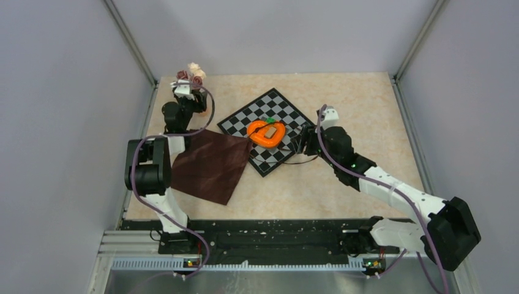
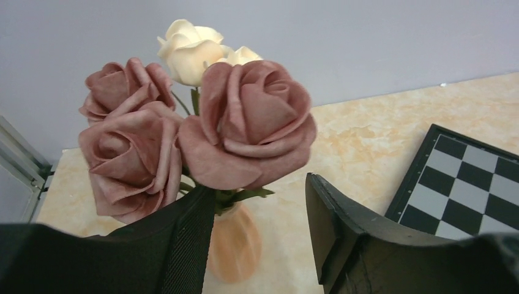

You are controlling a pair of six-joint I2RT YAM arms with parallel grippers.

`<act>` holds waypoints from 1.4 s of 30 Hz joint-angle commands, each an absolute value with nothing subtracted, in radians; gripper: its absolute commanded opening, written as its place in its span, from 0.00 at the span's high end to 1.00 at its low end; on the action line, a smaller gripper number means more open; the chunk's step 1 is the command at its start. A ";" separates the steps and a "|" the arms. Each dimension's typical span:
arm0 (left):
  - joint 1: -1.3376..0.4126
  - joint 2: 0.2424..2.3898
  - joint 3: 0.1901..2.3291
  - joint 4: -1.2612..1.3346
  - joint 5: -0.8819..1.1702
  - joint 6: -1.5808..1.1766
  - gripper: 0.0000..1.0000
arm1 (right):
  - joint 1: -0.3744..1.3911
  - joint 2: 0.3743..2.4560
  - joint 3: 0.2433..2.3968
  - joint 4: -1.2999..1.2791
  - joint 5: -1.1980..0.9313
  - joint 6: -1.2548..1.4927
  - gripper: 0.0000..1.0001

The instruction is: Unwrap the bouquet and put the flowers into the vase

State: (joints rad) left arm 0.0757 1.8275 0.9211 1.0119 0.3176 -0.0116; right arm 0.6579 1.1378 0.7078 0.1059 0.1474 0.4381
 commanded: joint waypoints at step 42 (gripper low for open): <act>0.133 0.856 0.847 -0.180 -0.069 -0.399 0.01 | 0.341 0.932 0.813 -0.158 0.235 0.248 0.17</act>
